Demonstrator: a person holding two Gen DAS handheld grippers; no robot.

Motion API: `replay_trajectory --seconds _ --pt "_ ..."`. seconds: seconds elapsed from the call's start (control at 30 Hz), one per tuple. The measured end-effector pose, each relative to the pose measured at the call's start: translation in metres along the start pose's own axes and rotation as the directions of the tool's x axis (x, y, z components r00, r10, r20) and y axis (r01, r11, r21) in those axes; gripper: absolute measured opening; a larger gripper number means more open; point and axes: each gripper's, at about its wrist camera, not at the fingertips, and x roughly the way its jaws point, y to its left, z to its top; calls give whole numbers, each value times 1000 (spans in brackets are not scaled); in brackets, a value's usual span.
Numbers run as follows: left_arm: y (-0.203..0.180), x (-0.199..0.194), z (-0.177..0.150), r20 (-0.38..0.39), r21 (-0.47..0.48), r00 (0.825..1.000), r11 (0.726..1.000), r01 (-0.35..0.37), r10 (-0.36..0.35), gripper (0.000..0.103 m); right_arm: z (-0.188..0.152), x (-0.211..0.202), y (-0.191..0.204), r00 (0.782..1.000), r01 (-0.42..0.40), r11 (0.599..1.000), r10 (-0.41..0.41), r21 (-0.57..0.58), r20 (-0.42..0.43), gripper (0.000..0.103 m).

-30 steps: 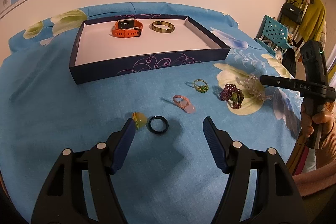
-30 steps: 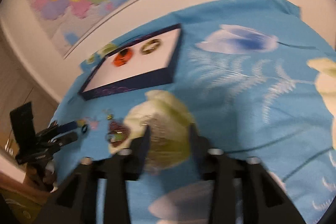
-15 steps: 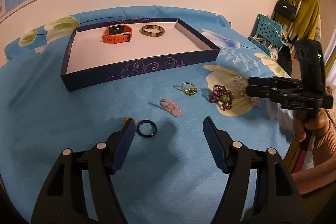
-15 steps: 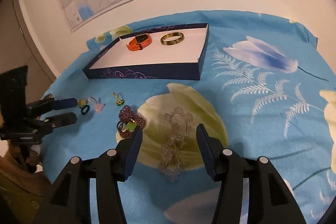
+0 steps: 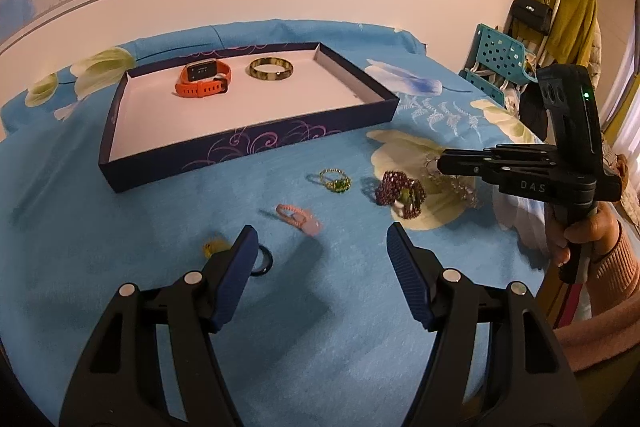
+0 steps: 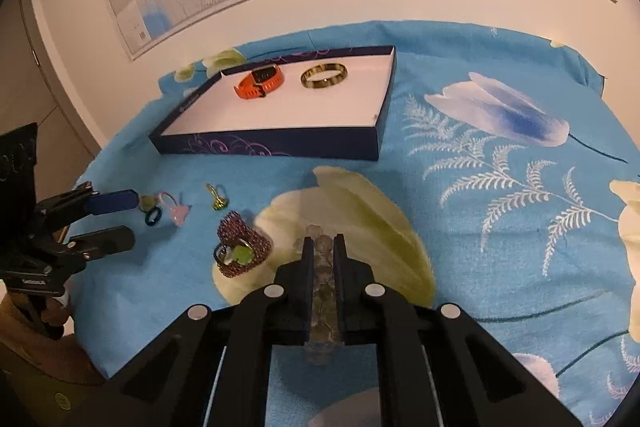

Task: Organize jewelry
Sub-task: 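Grasp the pink hair clip with the left tool while the right tool holds the bracelet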

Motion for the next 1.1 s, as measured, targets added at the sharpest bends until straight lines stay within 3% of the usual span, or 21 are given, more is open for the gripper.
replay_trajectory --seconds 0.43,0.8,1.0,1.1 --pt "-6 8 12 13 26 1000 1000 -9 9 66 3 -14 -8 995 -95 993 93 68 42 8" --pt "1 14 12 -2 22 1000 999 -24 24 65 5 -21 -7 991 -125 989 120 78 65 8" --pt "2 35 18 -56 24 998 999 -39 40 50 8 -22 -5 988 -136 988 130 75 79 8" --pt "5 43 17 -83 1 996 999 -36 36 38 12 -24 -4 987 -139 988 132 69 92 8"
